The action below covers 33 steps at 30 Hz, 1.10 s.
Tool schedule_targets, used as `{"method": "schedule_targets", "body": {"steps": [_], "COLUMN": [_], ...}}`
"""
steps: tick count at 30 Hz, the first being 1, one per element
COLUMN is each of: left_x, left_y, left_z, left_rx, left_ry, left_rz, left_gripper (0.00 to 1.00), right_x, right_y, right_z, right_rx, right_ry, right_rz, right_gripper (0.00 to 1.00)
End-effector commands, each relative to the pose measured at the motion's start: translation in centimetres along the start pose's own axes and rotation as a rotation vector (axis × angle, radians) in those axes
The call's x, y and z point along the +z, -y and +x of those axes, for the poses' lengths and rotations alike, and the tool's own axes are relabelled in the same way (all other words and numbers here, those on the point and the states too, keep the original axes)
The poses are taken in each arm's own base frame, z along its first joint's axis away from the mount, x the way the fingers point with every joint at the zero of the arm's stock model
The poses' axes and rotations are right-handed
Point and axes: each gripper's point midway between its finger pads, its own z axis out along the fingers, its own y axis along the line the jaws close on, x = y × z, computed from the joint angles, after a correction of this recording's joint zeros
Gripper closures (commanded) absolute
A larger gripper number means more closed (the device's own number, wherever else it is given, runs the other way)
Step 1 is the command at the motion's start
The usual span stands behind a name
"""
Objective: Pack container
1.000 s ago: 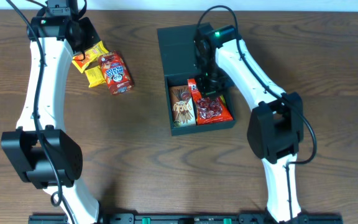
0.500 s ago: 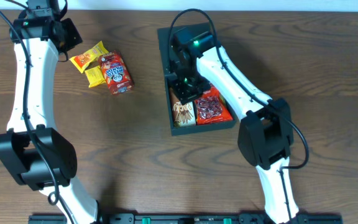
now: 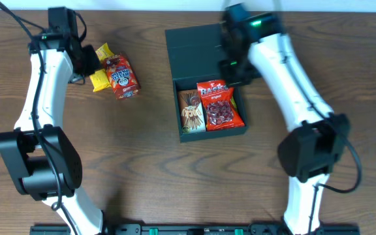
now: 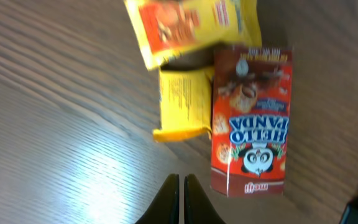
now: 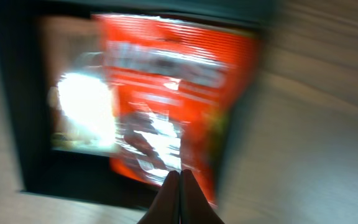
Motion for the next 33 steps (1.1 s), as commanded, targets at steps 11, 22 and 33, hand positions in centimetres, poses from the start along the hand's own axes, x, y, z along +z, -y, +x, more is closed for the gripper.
{"method": "schedule_targets", "body": {"steps": [11,22,33], "left_x": [3.0,5.6,5.9], "left_y": [11.2,17.2,17.7], "left_z": [8.8,13.2,13.0], "left_rx": [0.157,0.184,0.169], "left_ry": [-0.145,-0.182,-0.175], "left_rz": [0.316,0.347,0.365], "left_gripper": [0.94,0.94,0.94], "right_x": [5.3,8.0,8.1], "right_y": [5.6,2.1,-1.4], "right_z": [5.9,8.4,8.4], "right_rx": [0.111,0.052,-0.034], "right_ry": [-0.248,-0.338,-0.329], "right_rz": [0.105,-0.091,-0.191], "right_gripper": [0.98,0.98,0.98]}}
